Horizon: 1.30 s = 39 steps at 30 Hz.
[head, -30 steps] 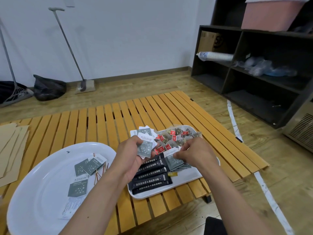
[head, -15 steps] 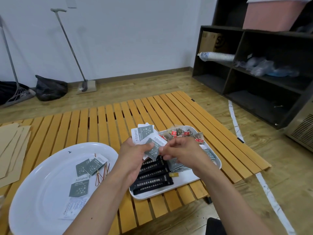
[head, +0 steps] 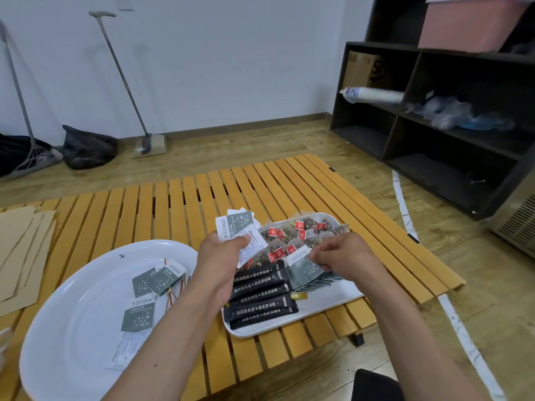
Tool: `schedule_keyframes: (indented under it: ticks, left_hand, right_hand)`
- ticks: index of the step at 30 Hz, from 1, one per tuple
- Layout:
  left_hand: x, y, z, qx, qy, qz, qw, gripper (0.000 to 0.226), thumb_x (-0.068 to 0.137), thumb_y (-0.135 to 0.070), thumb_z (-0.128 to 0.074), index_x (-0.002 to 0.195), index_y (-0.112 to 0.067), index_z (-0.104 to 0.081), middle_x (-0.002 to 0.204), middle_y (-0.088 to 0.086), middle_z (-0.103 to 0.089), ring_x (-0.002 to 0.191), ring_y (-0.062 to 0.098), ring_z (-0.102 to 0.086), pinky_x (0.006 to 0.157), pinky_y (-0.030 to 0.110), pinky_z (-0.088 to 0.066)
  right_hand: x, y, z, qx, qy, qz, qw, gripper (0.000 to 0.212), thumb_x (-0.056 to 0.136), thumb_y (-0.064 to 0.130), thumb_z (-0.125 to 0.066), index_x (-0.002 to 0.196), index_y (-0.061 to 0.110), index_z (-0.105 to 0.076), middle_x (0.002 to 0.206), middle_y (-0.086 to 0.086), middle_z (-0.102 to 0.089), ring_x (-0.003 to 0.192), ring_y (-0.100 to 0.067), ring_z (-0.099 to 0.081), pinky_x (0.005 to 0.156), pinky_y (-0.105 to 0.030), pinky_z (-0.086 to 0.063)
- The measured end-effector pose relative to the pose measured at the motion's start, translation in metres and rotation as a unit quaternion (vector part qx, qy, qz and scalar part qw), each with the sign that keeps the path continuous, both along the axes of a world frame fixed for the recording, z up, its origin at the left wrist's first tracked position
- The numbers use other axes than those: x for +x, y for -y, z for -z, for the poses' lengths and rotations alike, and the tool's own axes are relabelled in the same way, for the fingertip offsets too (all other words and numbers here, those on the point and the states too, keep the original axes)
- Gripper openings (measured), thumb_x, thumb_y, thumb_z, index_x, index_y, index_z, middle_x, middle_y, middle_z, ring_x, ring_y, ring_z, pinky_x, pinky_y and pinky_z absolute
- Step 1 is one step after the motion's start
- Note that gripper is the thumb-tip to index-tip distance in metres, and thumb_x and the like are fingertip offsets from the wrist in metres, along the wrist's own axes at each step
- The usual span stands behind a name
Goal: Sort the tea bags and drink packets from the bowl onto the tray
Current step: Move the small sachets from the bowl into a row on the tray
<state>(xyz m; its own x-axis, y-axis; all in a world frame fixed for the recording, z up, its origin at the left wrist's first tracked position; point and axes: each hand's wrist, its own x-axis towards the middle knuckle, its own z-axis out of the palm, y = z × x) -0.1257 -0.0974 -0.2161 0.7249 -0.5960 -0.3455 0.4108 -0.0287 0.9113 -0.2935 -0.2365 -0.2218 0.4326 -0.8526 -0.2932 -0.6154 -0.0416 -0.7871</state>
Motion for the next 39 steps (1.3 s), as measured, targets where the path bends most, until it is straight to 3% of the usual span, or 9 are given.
schedule_keyframes:
  ticks: [3, 9, 12, 16, 21, 27, 31, 35, 39]
  left_hand:
    - [-0.002, 0.000, 0.000, -0.009, -0.010, 0.008, 1.000, 0.023, 0.092, 0.004, -0.067, 0.110, -0.011, -0.065, 0.108, 0.010, -0.076, 0.101, 0.027, -0.073, 0.099, 0.048, -0.056]
    - [-0.006, 0.000, 0.000, -0.014, -0.026, 0.024, 0.999, 0.025, 0.090, 0.009, -0.067, 0.111, -0.003, -0.061, 0.107, 0.016, -0.075, 0.097, 0.030, -0.074, 0.079, 0.040, -0.060]
    - [-0.007, 0.000, 0.000, -0.017, -0.034, 0.027, 0.999, 0.029, 0.089, 0.011, -0.067, 0.115, 0.000, -0.060, 0.108, 0.017, -0.075, 0.097, 0.031, -0.074, 0.077, 0.040, -0.061]
    - [-0.011, 0.001, 0.000, -0.026, -0.035, 0.034, 0.998, 0.026, 0.087, 0.012, -0.069, 0.107, -0.002, -0.062, 0.103, 0.015, -0.077, 0.094, 0.029, -0.075, 0.081, 0.042, -0.060]
    - [-0.015, 0.001, 0.000, -0.031, -0.018, 0.053, 0.998, 0.024, 0.087, 0.010, -0.070, 0.106, -0.003, -0.067, 0.100, 0.014, -0.079, 0.092, 0.028, -0.077, 0.077, 0.038, -0.061]
    - [-0.005, 0.000, -0.003, -0.034, -0.054, 0.033, 0.997, 0.025, 0.097, -0.004, -0.064, 0.121, 0.000, -0.057, 0.108, 0.019, -0.075, 0.097, 0.029, -0.075, 0.076, 0.038, -0.063]
    - [-0.002, 0.000, -0.004, -0.029, -0.048, 0.040, 0.998, 0.023, 0.100, -0.006, -0.061, 0.122, -0.001, -0.057, 0.102, 0.019, -0.077, 0.094, 0.028, -0.076, 0.071, 0.036, -0.062]
    - [-0.004, 0.000, -0.002, -0.024, -0.045, 0.050, 0.997, 0.027, 0.099, -0.007, -0.063, 0.125, -0.001, -0.057, 0.106, 0.018, -0.076, 0.087, 0.024, -0.077, 0.065, 0.032, -0.060]
    - [-0.003, 0.000, -0.002, -0.027, -0.043, 0.052, 0.997, 0.028, 0.099, -0.007, -0.063, 0.125, -0.001, -0.056, 0.106, 0.018, -0.076, 0.086, 0.024, -0.077, 0.069, 0.034, -0.061]
  right_hand:
    - [0.005, -0.002, 0.003, -0.025, -0.032, -0.003, 0.999, 0.007, 0.083, 0.017, -0.082, 0.077, 0.016, -0.079, 0.074, -0.003, -0.076, 0.069, -0.015, -0.071, 0.076, -0.037, -0.063]
    - [0.009, -0.007, 0.002, -0.042, -0.051, -0.002, 0.998, 0.014, 0.081, 0.023, -0.084, 0.075, 0.014, -0.077, 0.068, -0.005, -0.077, 0.060, -0.012, -0.068, 0.074, -0.037, -0.063]
    - [0.007, -0.008, 0.000, -0.075, -0.057, 0.003, 0.996, 0.017, 0.081, 0.032, -0.083, 0.073, 0.020, -0.075, 0.068, 0.001, -0.076, 0.069, -0.012, -0.070, 0.077, -0.038, -0.062]
    - [0.010, -0.021, -0.011, -0.058, 0.067, -0.013, 0.996, 0.021, 0.081, 0.040, -0.083, 0.083, 0.021, -0.076, 0.075, 0.006, -0.075, 0.072, -0.008, -0.069, 0.063, -0.024, -0.053]
    - [0.021, -0.038, -0.017, 0.054, 0.185, -0.065, 0.979, 0.020, 0.081, 0.020, -0.085, 0.092, 0.008, -0.074, 0.082, -0.003, -0.079, 0.066, -0.010, -0.072, 0.049, -0.009, -0.045]
    - [0.005, -0.015, -0.017, 0.061, 0.196, 0.026, 0.978, 0.012, 0.091, 0.019, -0.074, 0.102, 0.017, -0.076, 0.087, 0.001, -0.074, 0.075, -0.010, -0.063, 0.062, -0.026, -0.048]
    - [-0.002, -0.006, -0.019, 0.032, 0.257, 0.056, 0.964, 0.007, 0.091, 0.020, -0.074, 0.098, 0.021, -0.076, 0.091, 0.001, -0.077, 0.076, -0.007, -0.066, 0.061, -0.021, -0.047]
    - [-0.005, -0.004, -0.023, -0.003, 0.295, 0.035, 0.955, 0.009, 0.090, 0.021, -0.076, 0.098, 0.018, -0.077, 0.081, -0.004, -0.074, 0.062, -0.004, -0.063, 0.051, -0.015, -0.046]
    - [-0.004, -0.007, -0.021, -0.018, 0.273, -0.020, 0.962, 0.006, 0.091, 0.013, -0.072, 0.097, 0.012, -0.075, 0.068, -0.009, -0.071, 0.059, -0.014, -0.066, 0.051, -0.023, -0.047]
